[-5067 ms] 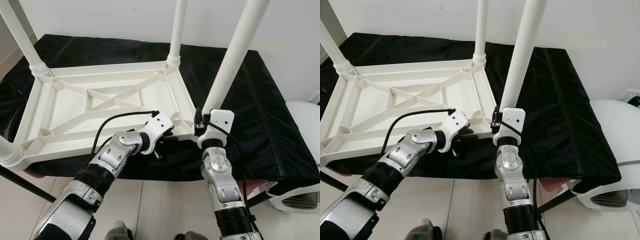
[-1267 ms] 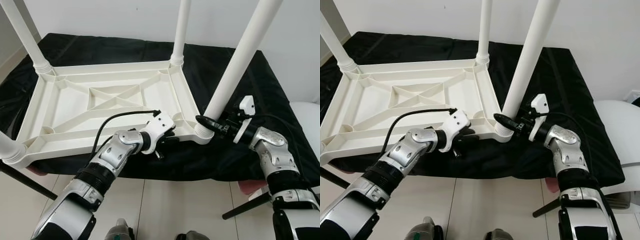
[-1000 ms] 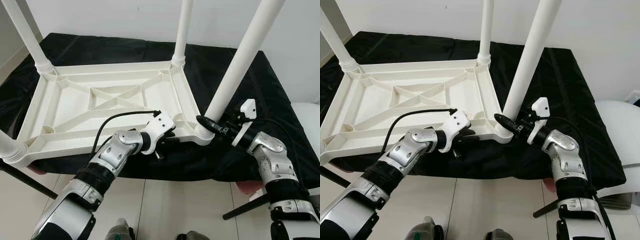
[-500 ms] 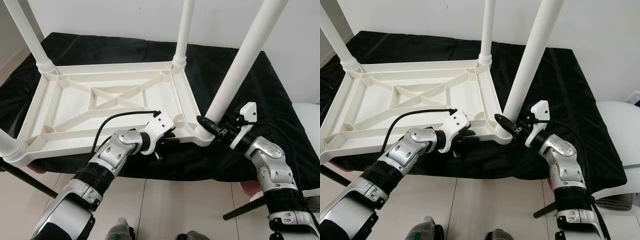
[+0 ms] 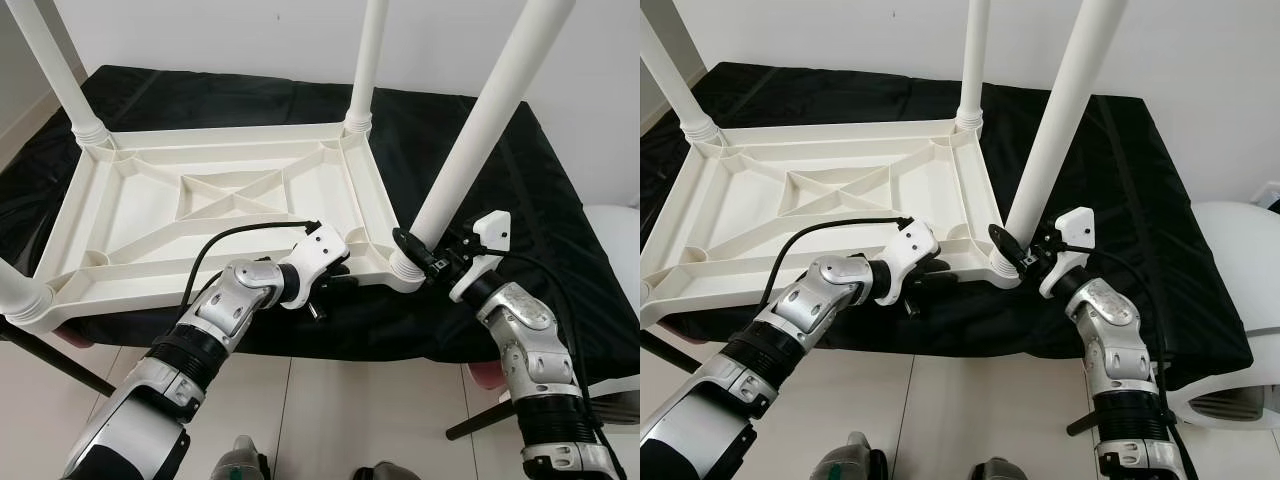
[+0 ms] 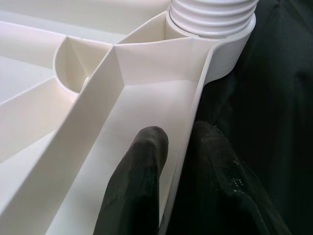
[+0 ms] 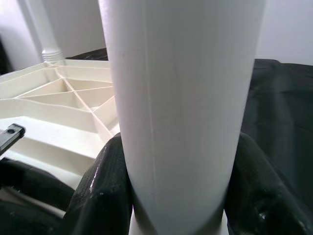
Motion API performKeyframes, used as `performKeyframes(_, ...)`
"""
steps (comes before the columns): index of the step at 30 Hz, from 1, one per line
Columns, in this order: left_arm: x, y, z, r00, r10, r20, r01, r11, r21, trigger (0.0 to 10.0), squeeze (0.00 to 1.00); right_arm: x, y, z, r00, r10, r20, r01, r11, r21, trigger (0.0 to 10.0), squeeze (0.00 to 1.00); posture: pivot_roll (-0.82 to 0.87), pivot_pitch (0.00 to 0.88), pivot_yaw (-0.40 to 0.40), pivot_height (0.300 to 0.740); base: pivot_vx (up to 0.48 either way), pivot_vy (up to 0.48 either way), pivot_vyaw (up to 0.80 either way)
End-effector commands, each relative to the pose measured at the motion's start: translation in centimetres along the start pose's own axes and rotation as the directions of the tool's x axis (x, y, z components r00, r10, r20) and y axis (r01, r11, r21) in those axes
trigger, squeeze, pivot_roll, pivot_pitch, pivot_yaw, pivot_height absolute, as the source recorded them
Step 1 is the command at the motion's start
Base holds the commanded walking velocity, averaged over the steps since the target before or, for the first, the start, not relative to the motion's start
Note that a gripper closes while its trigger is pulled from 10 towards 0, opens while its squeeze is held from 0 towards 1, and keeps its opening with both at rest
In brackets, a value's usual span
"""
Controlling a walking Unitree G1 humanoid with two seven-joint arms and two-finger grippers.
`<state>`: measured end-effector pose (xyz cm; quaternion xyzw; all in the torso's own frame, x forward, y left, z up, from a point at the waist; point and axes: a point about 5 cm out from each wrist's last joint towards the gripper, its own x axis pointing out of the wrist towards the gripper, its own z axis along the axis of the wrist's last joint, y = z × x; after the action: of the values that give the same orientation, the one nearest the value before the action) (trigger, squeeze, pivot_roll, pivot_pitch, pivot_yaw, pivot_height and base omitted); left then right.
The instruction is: Building children table
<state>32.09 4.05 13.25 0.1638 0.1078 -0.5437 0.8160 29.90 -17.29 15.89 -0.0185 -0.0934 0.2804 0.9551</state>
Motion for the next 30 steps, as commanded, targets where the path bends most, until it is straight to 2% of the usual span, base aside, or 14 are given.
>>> performKeyframes(1, 0.4, -0.6, 0.2, 0.997, -0.081, -0.006, 0.081, 0.996, 0.022, 10.0, 0.00, 0.7, 1.4, 0.6, 0.998, 0.045, 0.039, -0.046, 0.999, 0.017, 0.0, 0.00, -0.03, 0.015, 0.011, 0.740, 0.000, 0.000, 0.00)
performKeyframes(16, 0.4, -0.5, 0.3, 0.997, -0.078, -0.005, 0.078, 0.997, 0.021, 10.0, 0.00, 1.1, 3.1, 0.2, 0.997, -0.071, 0.036, 0.070, 0.997, 0.015, 0.0, 0.00, -0.03, 0.024, 0.009, 0.740, 0.000, 0.000, 0.00)
performKeyframes(30, 0.4, -0.4, 0.4, 0.997, -0.072, -0.002, 0.072, 0.997, 0.020, 10.0, 0.00, 2.0, 4.9, 0.1, 0.977, -0.209, 0.053, 0.208, 0.978, 0.026, 0.0, 0.00, -0.02, 0.030, 0.007, 0.740, 0.000, 0.000, 0.00)
